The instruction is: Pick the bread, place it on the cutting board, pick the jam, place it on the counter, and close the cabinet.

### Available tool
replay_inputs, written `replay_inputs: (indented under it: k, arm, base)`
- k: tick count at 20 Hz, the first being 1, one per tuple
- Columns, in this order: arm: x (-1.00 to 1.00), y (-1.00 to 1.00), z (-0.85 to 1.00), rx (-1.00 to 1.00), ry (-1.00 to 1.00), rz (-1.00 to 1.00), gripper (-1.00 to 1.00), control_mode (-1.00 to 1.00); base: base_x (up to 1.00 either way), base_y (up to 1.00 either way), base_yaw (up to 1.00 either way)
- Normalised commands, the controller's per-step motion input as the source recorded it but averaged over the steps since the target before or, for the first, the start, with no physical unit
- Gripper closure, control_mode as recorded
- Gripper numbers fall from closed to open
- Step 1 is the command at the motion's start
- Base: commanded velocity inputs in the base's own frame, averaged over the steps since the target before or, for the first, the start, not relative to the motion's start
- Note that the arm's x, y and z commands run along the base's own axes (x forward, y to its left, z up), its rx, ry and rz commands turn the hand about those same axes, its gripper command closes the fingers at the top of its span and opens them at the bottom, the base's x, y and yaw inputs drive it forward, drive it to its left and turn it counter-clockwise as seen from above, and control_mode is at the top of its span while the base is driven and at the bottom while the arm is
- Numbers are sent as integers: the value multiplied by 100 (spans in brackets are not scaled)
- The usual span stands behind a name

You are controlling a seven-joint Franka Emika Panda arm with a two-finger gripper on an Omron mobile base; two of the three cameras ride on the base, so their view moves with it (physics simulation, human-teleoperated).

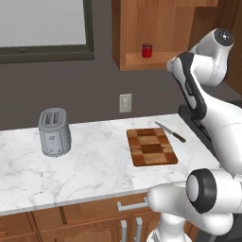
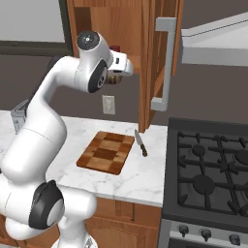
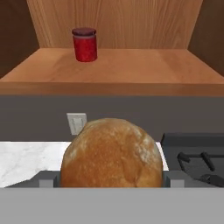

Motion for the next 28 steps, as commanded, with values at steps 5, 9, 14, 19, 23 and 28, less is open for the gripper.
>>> replay_inputs:
  k: [5, 9, 14, 19, 23, 28]
  arm:
    - [-12, 5, 0, 0, 14, 0, 100, -100]
    - [-15, 5, -2, 0, 12, 0, 100, -100]
    - [-16, 9, -13, 0, 6, 0, 100, -100]
    - [-17, 6, -38, 0, 3, 0, 100, -100]
    - [-16, 5, -43, 0, 4, 0, 100, -100]
    - [-15, 12, -43, 0, 6, 0, 100, -100]
  base:
    - [0, 0, 0]
    - [0, 0, 0]
    - [0, 0, 0]
    - [0, 0, 0]
    - [0, 0, 0]
    - [0, 0, 0]
